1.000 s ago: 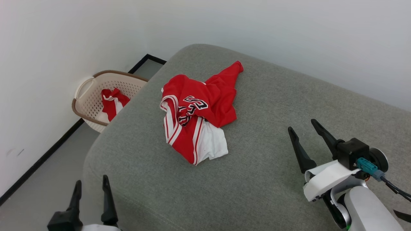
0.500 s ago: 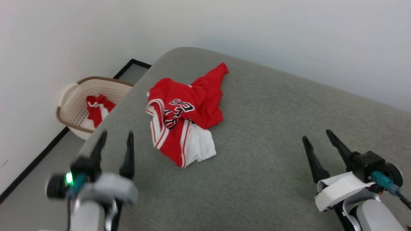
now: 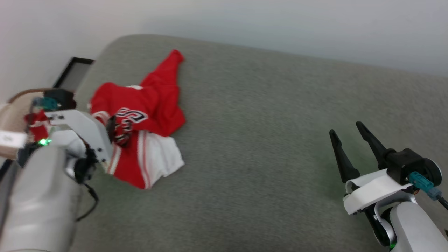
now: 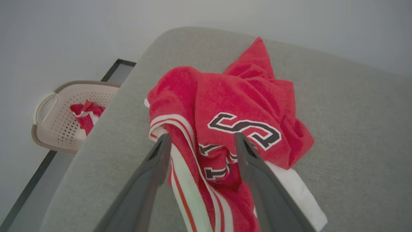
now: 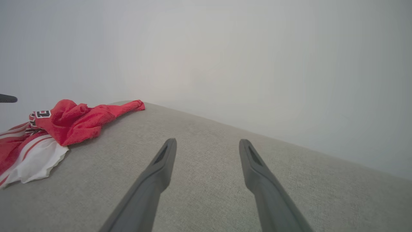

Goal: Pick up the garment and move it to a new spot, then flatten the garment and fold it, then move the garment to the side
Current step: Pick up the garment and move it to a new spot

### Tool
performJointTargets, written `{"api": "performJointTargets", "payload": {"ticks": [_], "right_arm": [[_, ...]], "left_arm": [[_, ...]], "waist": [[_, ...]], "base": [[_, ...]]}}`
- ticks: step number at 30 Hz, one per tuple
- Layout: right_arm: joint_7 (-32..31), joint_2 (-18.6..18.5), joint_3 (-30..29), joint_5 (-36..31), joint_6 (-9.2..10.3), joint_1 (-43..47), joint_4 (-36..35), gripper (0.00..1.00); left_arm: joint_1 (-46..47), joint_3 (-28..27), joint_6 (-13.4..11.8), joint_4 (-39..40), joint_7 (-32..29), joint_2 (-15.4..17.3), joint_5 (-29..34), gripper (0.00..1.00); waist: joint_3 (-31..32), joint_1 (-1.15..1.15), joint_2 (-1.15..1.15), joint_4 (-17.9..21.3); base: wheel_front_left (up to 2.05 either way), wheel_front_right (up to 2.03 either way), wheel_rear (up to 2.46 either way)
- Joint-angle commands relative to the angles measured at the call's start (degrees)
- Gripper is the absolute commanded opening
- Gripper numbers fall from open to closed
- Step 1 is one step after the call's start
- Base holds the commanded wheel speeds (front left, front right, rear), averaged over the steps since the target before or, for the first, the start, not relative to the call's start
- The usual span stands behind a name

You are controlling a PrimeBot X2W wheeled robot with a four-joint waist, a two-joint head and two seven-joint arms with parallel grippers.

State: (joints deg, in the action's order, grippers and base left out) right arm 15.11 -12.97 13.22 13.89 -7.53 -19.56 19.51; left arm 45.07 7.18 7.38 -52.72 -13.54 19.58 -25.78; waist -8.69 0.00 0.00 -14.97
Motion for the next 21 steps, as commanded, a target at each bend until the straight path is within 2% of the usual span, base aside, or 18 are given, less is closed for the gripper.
{"api": "performJointTargets", "payload": {"ticks": [1,5,8,14,19,20,21], "right_arm": [[0.04,-0.03,0.01,0.18,0.08,-0.60,-0.14,1.00],[0.05,-0.70,0.22,0.51,0.08,-1.40,-0.16,1.00],[0.05,-1.49,0.33,0.67,0.08,-2.03,-0.53,1.00],[0.05,-1.88,0.96,0.96,0.08,-3.90,-1.48,1.00],[0.05,-2.02,1.02,0.78,0.08,-4.70,-1.57,1.00],[0.05,-2.08,1.12,0.66,0.08,-4.65,-1.46,1.00],[0.05,-2.13,1.21,0.52,0.08,-4.63,-1.35,1.00]], "left_arm": [[1.15,0.12,0.09,-0.32,-1.63,0.66,-1.49,1.00],[1.88,2.68,0.10,-1.67,-12.75,4.55,-9.93,1.00],[1.95,3.42,0.11,-1.00,-17.81,6.50,-15.31,1.00],[0.70,4.51,0.11,-2.00,-18.70,9.56,-20.07,1.00],[-0.18,6.46,-0.01,-4.71,-18.06,8.63,-21.48,1.00],[-0.33,6.92,-0.01,-5.08,-17.80,8.27,-21.88,0.92],[-0.40,7.38,0.00,-5.29,-17.65,7.92,-22.17,0.49]], "waist": [[-5.70,0.00,0.00,6.51],[-8.19,0.00,0.00,9.24],[-10.61,0.00,0.00,10.71],[-14.25,0.00,0.00,13.16],[-14.97,0.00,0.00,13.52],[-14.81,0.00,0.00,13.43],[-14.59,0.00,0.00,13.31]], "base": [[0.00,0.00,0.00],[0.00,0.00,0.00],[0.00,0.00,0.00],[0.00,0.00,0.00],[0.00,0.00,0.00],[0.00,0.00,0.00],[0.00,0.00,0.00]]}}
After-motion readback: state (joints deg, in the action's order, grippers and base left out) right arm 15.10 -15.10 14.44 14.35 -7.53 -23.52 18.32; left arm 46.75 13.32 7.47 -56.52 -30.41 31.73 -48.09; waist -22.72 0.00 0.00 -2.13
